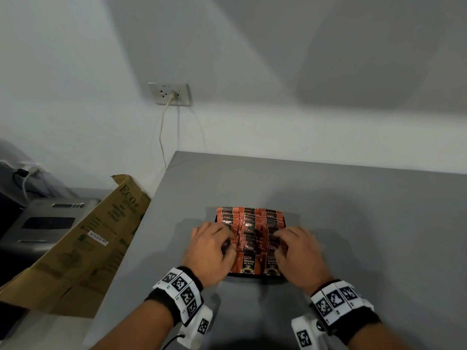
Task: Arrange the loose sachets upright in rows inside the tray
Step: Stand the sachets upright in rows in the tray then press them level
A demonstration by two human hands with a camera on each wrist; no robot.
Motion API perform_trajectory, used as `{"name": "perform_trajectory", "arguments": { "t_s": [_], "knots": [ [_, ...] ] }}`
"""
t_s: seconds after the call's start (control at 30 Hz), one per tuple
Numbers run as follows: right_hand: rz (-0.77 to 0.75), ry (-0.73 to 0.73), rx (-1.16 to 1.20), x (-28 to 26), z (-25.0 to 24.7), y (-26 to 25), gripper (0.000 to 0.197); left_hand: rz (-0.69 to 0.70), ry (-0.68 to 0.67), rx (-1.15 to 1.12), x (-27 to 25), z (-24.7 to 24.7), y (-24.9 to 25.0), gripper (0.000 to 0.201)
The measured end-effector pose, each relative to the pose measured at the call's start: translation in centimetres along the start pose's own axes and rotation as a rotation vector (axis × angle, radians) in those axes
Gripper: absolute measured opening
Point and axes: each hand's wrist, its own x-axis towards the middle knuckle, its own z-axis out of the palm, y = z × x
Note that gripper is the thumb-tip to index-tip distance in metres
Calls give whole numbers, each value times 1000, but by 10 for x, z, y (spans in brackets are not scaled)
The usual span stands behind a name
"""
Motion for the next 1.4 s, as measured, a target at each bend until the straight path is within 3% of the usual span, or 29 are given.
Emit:
{"name": "perform_trajectory", "arguments": {
  "t_s": [0.2, 0.33, 0.43, 0.6, 0.73, 1.0, 1.1, 1.2, 1.3, 1.4],
  "knots": [
    [-88, -74, -133, -13, 9, 6, 12, 6, -77, 63, 2, 18, -5, 25],
    [-77, -37, -153, -12, 12, 5, 9, -39, -56, 47, 3, 20, -8, 17],
    [-110, -39, -148, -11, 10, 0, 8, 21, -8, -15, 3, 17, -1, 15],
    [-77, -71, -208, -13, 14, 0, 16, 176, -160, 31, 1, 18, 14, 33],
    [-94, -55, -268, -13, 12, 1, 8, 225, -251, 112, 3, 25, 17, 33],
    [-50, -65, -268, -11, 9, -4, 9, 222, -188, 196, 4, 25, 14, 24],
    [-45, -35, -192, -6, 4, -8, 22, 196, -162, 160, 7, 23, 17, 37],
    [-57, -141, -229, -5, 9, -9, 47, 148, -237, 188, 11, 25, 22, 59],
    [-49, -299, -278, -7, 15, -9, 62, 108, -332, 241, 11, 29, 25, 63],
    [-47, -339, -260, -5, 11, -11, 69, 98, -322, 270, 13, 27, 26, 62]
  ]
}}
